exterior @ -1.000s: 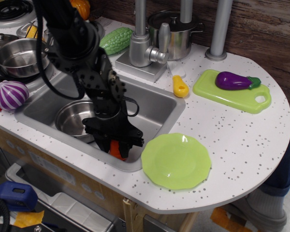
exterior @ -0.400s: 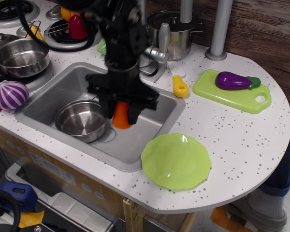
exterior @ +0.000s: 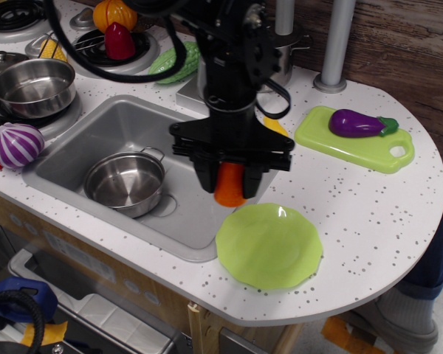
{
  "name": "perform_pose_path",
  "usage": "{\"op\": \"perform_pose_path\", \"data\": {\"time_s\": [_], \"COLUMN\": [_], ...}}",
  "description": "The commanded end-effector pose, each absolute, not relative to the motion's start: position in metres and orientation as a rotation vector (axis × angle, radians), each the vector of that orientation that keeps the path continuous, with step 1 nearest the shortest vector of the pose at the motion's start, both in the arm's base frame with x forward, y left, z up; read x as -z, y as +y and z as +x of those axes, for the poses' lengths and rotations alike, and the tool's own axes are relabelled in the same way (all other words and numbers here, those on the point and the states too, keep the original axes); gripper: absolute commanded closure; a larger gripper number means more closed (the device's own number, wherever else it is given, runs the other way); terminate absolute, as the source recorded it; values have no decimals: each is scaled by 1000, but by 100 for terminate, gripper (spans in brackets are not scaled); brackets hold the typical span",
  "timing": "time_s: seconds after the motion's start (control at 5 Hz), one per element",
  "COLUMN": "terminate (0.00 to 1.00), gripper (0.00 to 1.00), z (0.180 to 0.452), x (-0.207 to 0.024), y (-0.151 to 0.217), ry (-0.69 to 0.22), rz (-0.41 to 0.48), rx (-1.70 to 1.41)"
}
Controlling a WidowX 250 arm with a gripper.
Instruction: Put carrot on plate
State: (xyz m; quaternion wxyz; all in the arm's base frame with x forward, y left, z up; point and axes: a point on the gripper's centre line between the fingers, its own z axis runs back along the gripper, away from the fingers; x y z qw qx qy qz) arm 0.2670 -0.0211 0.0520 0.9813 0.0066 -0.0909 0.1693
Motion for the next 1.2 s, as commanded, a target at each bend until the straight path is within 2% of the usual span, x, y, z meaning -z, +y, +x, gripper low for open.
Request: {"op": "perform_pose_path", "data": {"time_s": [0.0, 0.2, 0.4, 0.8, 1.0], "terminate": [0, 0, 0, 0, 100], "gripper": [100, 100, 0, 0, 0], "z": [264, 257, 253, 255, 255], "x": [-49, -38, -26, -21, -21], "y": [-46, -50, -50, -49, -49], "ry": [-245, -243, -263, -284, -284], "rz": [-6, -43, -48, -69, -69], "rx": [-363, -382, -374, -350, -350]}}
